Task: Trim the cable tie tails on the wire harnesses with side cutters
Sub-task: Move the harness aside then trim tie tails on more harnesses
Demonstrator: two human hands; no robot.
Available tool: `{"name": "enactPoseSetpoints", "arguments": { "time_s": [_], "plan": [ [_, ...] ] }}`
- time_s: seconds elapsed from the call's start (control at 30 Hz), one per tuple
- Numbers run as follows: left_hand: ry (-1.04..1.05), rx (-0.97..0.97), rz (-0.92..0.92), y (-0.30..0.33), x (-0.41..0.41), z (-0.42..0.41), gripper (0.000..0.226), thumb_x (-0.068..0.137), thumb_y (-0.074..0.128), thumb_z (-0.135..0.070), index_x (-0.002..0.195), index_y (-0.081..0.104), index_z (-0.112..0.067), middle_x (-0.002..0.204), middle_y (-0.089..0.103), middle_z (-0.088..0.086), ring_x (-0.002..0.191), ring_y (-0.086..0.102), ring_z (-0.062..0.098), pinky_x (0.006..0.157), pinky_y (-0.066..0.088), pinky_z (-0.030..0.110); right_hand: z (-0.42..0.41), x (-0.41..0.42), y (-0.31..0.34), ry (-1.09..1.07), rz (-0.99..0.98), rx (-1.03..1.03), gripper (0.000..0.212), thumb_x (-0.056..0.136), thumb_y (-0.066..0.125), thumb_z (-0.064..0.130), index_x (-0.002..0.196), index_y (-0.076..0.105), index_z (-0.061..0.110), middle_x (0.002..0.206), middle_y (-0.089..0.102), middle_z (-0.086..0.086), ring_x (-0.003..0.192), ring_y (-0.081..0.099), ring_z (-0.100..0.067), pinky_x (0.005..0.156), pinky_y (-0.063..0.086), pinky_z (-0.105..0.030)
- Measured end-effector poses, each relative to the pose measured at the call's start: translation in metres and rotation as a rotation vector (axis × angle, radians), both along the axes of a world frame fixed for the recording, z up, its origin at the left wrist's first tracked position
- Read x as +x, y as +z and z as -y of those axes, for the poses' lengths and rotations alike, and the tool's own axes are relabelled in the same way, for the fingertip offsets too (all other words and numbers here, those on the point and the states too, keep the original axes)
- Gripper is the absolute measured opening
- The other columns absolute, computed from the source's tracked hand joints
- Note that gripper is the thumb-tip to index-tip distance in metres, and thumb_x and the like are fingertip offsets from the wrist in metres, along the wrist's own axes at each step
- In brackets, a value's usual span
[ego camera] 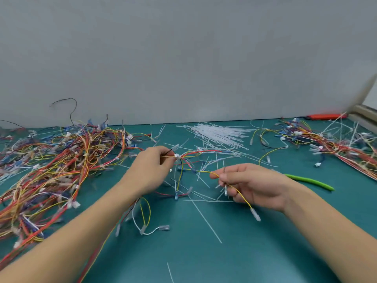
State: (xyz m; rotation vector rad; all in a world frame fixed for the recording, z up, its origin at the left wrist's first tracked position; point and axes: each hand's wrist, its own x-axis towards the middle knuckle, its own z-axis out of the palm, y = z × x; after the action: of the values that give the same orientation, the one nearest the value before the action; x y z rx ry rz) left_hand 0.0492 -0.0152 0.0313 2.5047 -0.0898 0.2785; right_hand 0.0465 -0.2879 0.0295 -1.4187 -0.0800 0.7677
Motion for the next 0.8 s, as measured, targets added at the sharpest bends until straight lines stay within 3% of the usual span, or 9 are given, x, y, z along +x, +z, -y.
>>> {"name": "enactPoseSetpoints", "arguments": {
  "time_s": [0.1,0.17,0.23,0.3,0.37,0.47,0.57,0.67,0.8],
  "plan": [
    [0.125,0.271,0.106,-0.002,-0.002,0.002,0.045,0.097,0.066,-0.035,0.136,0.057,-0.015,0.119,0.064,0.009,0.114,0.058,0.032,0.097,0.046,0.045,-0.004,0.001,-0.005,-0.038,-0.067,0.090,0.041,0.085,0.072,0.015,0.122,0.070,-0.001,0.083,0.068,-0.003,0.060,0.057,-0.009,0.050,0.047,-0.019],
    [0.145,0.387,0.374,0.005,-0.011,0.002,0.047,0.091,0.073,-0.032,0.132,0.056,-0.018,0.114,0.057,0.007,0.107,0.055,0.032,0.089,0.047,0.049,-0.006,0.001,-0.010,-0.085,-0.142,0.183,0.041,0.083,0.069,0.014,0.122,0.068,0.002,0.085,0.069,-0.003,0.060,0.056,-0.009,0.050,0.048,-0.019],
    [-0.049,0.283,0.530,0.014,-0.022,0.010,0.031,0.087,0.074,-0.020,0.115,0.063,-0.025,0.101,0.057,-0.003,0.092,0.057,0.021,0.080,0.048,0.040,-0.007,0.001,-0.015,-0.123,-0.168,0.254,0.041,0.082,0.067,0.011,0.123,0.066,0.004,0.086,0.071,-0.004,0.059,0.057,-0.010,0.051,0.049,-0.020],
    [-0.312,0.065,0.332,0.019,-0.035,0.029,0.017,0.084,0.069,-0.019,0.096,0.069,-0.031,0.084,0.063,-0.013,0.072,0.059,0.008,0.069,0.048,0.024,-0.009,0.001,-0.017,-0.153,-0.160,0.281,0.042,0.080,0.069,0.010,0.122,0.064,0.007,0.087,0.074,-0.004,0.059,0.060,-0.010,0.051,0.050,-0.021],
    [-0.412,-0.074,0.067,0.011,-0.041,0.049,0.007,0.085,0.067,-0.031,0.084,0.074,-0.029,0.073,0.069,-0.017,0.062,0.062,0.001,0.058,0.043,0.013,-0.011,-0.001,-0.018,-0.176,-0.123,0.271,0.041,0.078,0.071,0.014,0.118,0.063,0.009,0.089,0.076,-0.003,0.060,0.061,-0.010,0.051,0.049,-0.021],
    [-0.340,-0.298,-0.133,-0.008,-0.037,0.065,0.017,0.094,0.067,-0.036,0.086,0.076,-0.025,0.075,0.075,-0.007,0.062,0.072,0.006,0.056,0.055,0.026,-0.010,-0.003,-0.020,-0.207,-0.089,0.303,0.039,0.081,0.069,0.013,0.119,0.063,0.009,0.090,0.074,-0.001,0.058,0.058,-0.009,0.049,0.047,-0.020],
    [-0.292,-0.747,-0.324,-0.016,-0.029,0.074,0.013,0.099,0.068,-0.026,0.104,0.078,-0.019,0.094,0.079,0.003,0.075,0.077,0.024,0.050,0.057,0.031,-0.008,-0.004,-0.019,-0.254,-0.042,0.328,0.028,0.083,0.068,0.011,0.111,0.068,0.007,0.084,0.074,-0.004,0.058,0.063,-0.008,0.050,0.050,-0.020],
    [-0.302,-0.982,-0.373,-0.023,-0.028,0.083,0.013,0.099,0.068,-0.020,0.108,0.077,-0.016,0.103,0.078,0.010,0.081,0.075,0.029,0.052,0.058,0.031,-0.008,-0.004,-0.016,-0.304,0.021,0.310,0.024,0.083,0.070,0.014,0.104,0.072,0.004,0.082,0.075,-0.008,0.062,0.068,-0.011,0.053,0.054,-0.022],
    [-0.309,-1.016,-0.320,-0.031,-0.028,0.083,0.014,0.100,0.066,-0.014,0.101,0.079,-0.016,0.100,0.078,0.012,0.084,0.075,0.026,0.063,0.062,0.033,-0.010,-0.007,-0.018,-0.317,0.113,0.231,0.026,0.080,0.074,0.016,0.103,0.075,0.003,0.085,0.072,-0.013,0.065,0.065,-0.017,0.060,0.057,-0.024]
  ]
}}
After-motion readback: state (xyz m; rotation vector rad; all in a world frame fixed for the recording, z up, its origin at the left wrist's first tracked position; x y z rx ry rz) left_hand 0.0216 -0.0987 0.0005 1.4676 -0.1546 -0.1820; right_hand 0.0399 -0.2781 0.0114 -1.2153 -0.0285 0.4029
